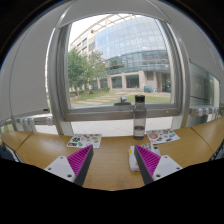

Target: Fold towel

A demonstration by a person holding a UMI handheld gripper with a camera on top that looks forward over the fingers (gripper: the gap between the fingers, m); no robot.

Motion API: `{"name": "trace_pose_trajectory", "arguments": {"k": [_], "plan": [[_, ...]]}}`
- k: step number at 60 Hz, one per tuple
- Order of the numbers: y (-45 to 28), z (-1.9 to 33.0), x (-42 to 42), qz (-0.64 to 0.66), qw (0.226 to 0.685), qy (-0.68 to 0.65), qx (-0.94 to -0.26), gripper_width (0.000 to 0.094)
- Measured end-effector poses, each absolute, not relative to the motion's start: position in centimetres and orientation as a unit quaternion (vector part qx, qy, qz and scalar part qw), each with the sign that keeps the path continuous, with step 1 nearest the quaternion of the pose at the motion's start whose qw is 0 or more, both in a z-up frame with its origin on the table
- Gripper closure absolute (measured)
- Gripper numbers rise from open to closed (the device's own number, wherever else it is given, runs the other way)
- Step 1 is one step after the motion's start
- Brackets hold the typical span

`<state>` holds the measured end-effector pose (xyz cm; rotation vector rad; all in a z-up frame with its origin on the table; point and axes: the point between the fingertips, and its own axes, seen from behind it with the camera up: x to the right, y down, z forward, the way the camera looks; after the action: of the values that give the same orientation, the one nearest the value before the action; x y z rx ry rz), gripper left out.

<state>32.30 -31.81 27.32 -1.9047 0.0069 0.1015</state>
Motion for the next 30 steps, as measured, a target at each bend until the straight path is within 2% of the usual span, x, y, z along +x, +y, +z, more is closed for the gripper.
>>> {"name": "trace_pose_trajectory", "arguments": {"k": [12,30], "plan": [[-36.8,23.1,25.4,0.043,0.549,-0.007,-0.835,0.0101],[-40.0,22.9,22.9,0.033,0.549,-0.024,-0.835,0.0101]]}}
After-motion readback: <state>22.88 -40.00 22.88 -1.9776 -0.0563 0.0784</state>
